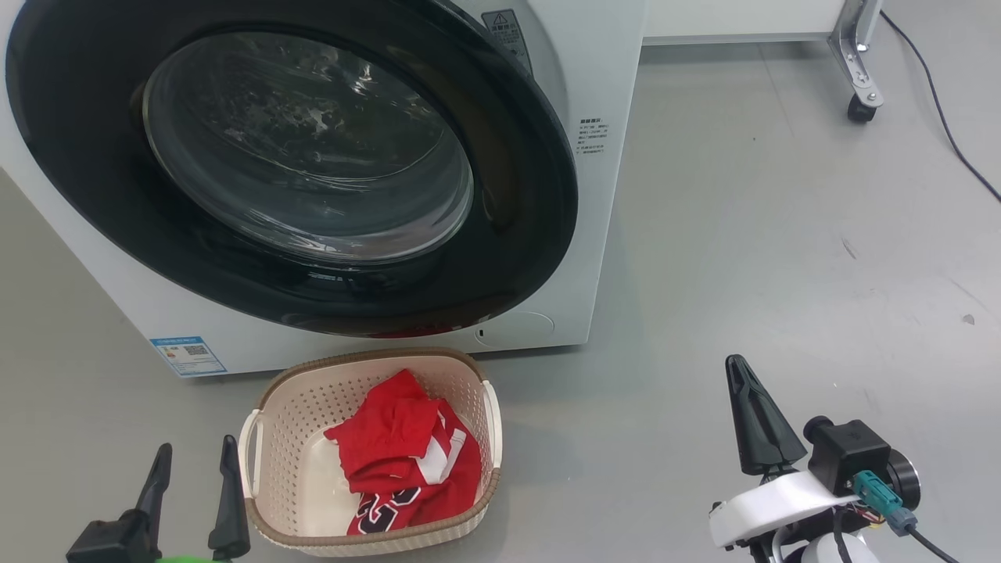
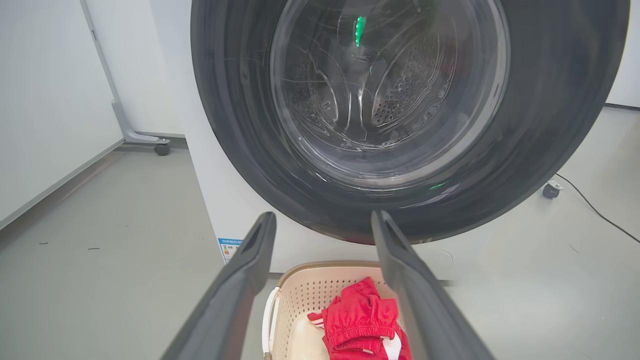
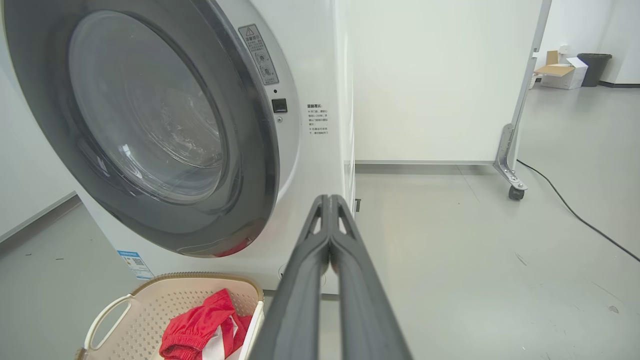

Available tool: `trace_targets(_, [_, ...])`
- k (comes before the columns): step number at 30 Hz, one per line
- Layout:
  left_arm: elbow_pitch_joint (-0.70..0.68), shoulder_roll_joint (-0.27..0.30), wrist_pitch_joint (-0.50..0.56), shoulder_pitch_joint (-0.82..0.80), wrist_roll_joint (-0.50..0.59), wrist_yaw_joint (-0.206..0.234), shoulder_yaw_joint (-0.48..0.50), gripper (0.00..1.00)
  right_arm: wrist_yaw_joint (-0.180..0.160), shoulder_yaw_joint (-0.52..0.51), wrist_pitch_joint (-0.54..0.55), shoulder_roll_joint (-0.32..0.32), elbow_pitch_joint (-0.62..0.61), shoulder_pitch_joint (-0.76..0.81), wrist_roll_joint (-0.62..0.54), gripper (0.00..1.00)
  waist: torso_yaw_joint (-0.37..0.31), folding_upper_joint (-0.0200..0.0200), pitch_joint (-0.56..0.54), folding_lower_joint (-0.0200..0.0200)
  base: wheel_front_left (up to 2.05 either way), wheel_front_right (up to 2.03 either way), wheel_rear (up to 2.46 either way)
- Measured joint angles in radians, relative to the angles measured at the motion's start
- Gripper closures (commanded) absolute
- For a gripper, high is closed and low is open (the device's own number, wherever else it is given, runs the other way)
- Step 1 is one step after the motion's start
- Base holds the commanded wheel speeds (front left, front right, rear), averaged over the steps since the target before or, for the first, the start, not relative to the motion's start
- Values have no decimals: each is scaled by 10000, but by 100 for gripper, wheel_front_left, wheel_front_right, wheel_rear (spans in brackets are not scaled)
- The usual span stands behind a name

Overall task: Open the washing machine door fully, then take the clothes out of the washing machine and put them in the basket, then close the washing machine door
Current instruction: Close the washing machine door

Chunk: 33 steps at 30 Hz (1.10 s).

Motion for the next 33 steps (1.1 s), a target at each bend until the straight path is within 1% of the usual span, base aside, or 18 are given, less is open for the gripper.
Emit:
trace_targets(8, [29,0,-54,-50,257,0,-159,0,33,38,0,2,59,1,-6,100,94,0,50,0,0,0,0])
trace_targets(15, [-113,-2,-82,-387,259,-19,-261,0,320,104,0,-100,299,-239,-100,100,294,0,309,0,0,0,0])
trace_targets(22, [-274,-17,-96,-684,284,-94,-332,0,725,389,0,-176,761,-1290,-203,100,529,0,727,0,0,0,0])
trace_targets(27, [-412,-50,-142,-1034,282,-180,-408,0,855,604,0,-178,999,-2164,-305,100,694,0,1133,0,0,0,0])
trace_targets(33, [-573,-98,-180,-1551,282,-268,-598,0,1127,986,111,-245,1187,-3580,-663,100,915,0,1702,0,0,0,0])
